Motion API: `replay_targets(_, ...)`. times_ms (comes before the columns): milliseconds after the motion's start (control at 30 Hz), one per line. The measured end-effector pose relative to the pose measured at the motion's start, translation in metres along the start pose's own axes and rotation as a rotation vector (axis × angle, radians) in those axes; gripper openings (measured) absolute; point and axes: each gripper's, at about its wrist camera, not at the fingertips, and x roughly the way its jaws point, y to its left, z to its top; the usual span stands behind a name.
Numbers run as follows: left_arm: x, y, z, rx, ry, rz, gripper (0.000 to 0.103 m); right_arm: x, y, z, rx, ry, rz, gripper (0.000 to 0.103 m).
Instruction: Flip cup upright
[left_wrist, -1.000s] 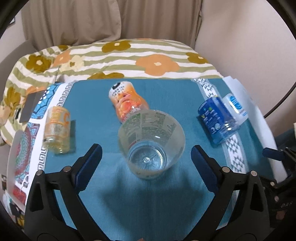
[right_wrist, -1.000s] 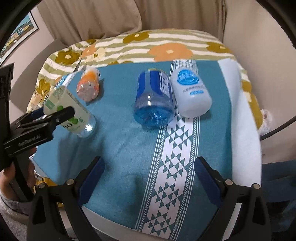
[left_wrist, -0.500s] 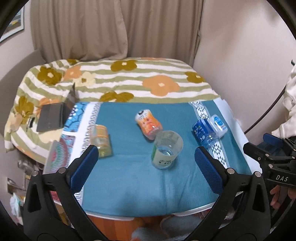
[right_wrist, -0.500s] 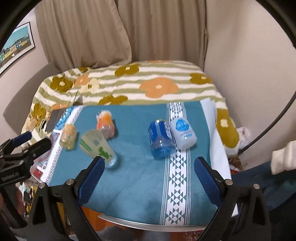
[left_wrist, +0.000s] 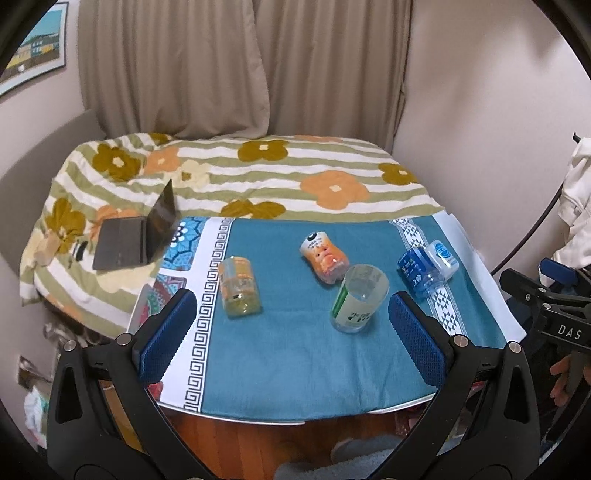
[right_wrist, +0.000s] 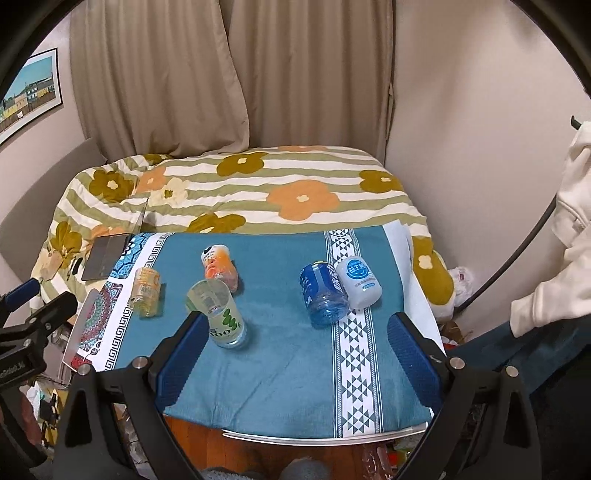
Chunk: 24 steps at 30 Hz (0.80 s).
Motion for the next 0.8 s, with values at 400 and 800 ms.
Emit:
replay_targets(400,-0.0002,0.0025,0.0026,0.011,-0.016,-0.008,0.103,-0.0041,0.0092,-0.0021,0.0,-0.008,-0.014,0.097)
replay_targets(800,0.0,-0.002,0.0043,0.013,-0.017,-0.004,0.103,-0.0018,0.0062,0.0013,0.008,-0.007,-0.016,0.097)
